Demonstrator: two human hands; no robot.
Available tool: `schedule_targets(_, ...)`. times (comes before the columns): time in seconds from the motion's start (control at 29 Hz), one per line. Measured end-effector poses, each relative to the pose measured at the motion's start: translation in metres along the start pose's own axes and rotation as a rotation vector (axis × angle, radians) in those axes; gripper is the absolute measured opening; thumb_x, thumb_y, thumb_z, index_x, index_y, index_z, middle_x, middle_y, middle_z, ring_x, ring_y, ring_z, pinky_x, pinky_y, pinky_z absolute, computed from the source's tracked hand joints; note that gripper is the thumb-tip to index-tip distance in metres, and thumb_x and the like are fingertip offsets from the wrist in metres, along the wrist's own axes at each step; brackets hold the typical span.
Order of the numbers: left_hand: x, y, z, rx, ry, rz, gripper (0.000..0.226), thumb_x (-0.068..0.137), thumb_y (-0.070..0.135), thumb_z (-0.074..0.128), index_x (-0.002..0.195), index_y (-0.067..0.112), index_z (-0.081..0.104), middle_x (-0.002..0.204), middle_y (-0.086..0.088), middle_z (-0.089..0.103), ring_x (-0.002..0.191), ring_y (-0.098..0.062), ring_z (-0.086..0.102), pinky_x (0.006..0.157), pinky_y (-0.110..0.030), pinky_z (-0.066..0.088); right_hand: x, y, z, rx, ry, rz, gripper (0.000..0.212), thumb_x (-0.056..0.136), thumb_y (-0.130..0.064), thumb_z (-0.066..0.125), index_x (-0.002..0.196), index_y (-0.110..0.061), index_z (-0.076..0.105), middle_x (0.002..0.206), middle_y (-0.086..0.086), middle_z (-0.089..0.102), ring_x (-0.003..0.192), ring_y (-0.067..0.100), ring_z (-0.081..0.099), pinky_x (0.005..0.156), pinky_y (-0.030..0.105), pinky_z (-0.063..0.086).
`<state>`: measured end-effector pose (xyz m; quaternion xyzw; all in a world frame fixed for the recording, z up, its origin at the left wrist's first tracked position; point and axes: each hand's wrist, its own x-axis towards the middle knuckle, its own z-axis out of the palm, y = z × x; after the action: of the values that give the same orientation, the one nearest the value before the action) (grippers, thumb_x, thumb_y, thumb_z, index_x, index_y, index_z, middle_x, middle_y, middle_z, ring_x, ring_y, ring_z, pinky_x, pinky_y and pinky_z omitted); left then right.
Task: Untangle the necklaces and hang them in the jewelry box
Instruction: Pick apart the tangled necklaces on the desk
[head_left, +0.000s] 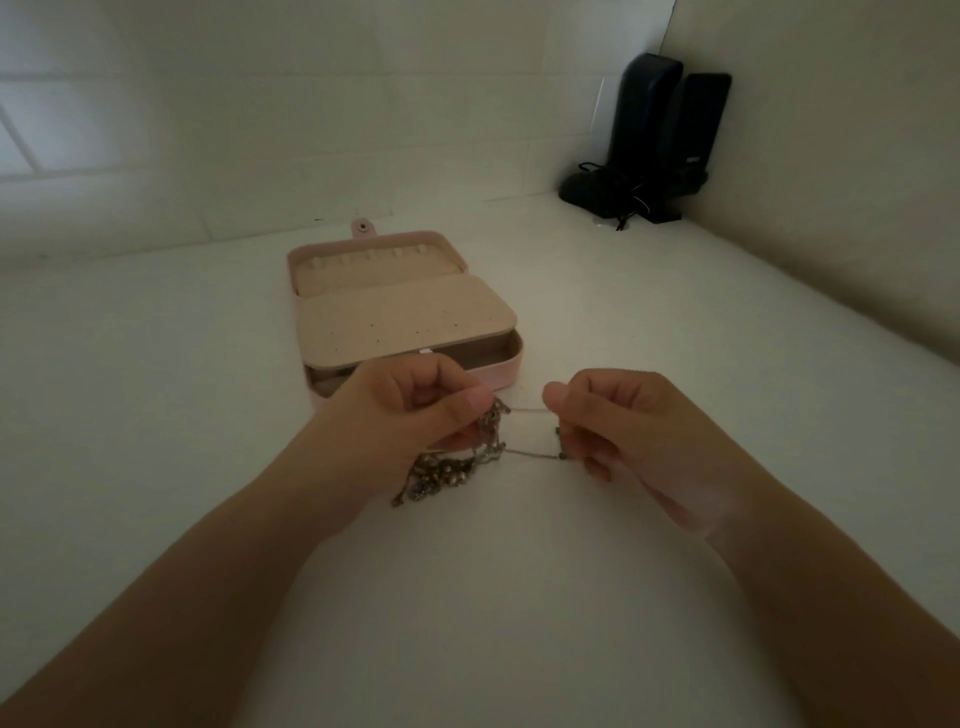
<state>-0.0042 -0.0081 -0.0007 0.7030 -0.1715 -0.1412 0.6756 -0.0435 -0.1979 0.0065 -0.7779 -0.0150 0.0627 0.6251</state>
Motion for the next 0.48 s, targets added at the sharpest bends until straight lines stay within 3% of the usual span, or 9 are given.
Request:
schedule_targets(0.07,-0.0019,0.0020,0.0017,-0.029,-0.049,0.001,0.015,0.067,0.025,0.060,0.075,0.014,0.067,0.066,0.002,0.071,0.064,-0.009,0.066,0.064,-0.016,0.054,0.0006,0.0012,0.0012,-0.003,-0.056,-0.012,0.028,0.067,-0.041,0.071,0.065,-0.014,0.063,0.061,-0.001,0.064,0.051,0.011,0.052,0.055,0.024,0.038)
schedule_targets(0.17,-0.0027,0.0022,0.0047,-0.041,-0.096,-0.012,0.016,0.071,0.022,0.057,0.080,0.013,0.065,0.066,0.001,0.071,0.063,-0.008,0.066,0.062,-0.017,0.054,0.0011,0.0030,0.0045,0.004,-0.141,-0.042,0.020,0.068,-0.030,0.076,0.081,-0.019,0.067,0.073,-0.002,0.067,0.058,0.012,0.053,0.055,0.023,0.042)
schedule_targets(0.28,-0.0024,0.0022,0.0056,-0.022,-0.107,-0.004,0.016,0.072,0.024,0.055,0.081,0.013,0.063,0.064,0.000,0.069,0.063,-0.011,0.067,0.063,-0.021,0.056,0.0012,0.0055,0.0086,-0.026,-0.151,-0.071,0.020,0.069,-0.031,0.075,0.088,-0.028,0.071,0.082,0.015,0.070,0.073,0.026,0.055,0.067,0.036,0.040)
schedule_targets(0.34,-0.0023,0.0014,0.0056,0.007,-0.105,-0.009,0.016,0.073,0.025,0.055,0.081,0.013,0.062,0.061,0.000,0.068,0.061,-0.013,0.067,0.064,-0.025,0.057,0.0019,0.0047,0.0093,-0.074,-0.079,-0.091,0.008,0.074,-0.030,0.073,0.081,-0.026,0.073,0.079,0.026,0.064,0.070,0.023,0.050,0.067,0.037,0.035)
schedule_targets(0.38,-0.0022,0.0009,0.0057,0.026,-0.105,-0.013,0.015,0.074,0.025,0.055,0.081,0.013,0.062,0.059,0.000,0.066,0.059,-0.013,0.065,0.064,-0.028,0.058,0.0019,0.0038,0.0085,-0.089,-0.044,-0.092,0.005,0.076,-0.027,0.072,0.077,-0.022,0.073,0.071,0.025,0.060,0.065,0.021,0.046,0.063,0.034,0.033)
schedule_targets(0.48,-0.0020,0.0010,0.0068,0.076,-0.103,-0.044,0.009,0.083,0.019,0.054,0.082,0.014,0.061,0.055,0.002,0.062,0.053,-0.015,0.062,0.058,-0.031,0.056,0.0014,0.0024,0.0050,-0.041,0.024,-0.070,0.009,0.081,-0.016,0.065,0.073,-0.018,0.069,0.053,-0.001,0.051,0.049,0.009,0.039,0.047,0.018,0.032)
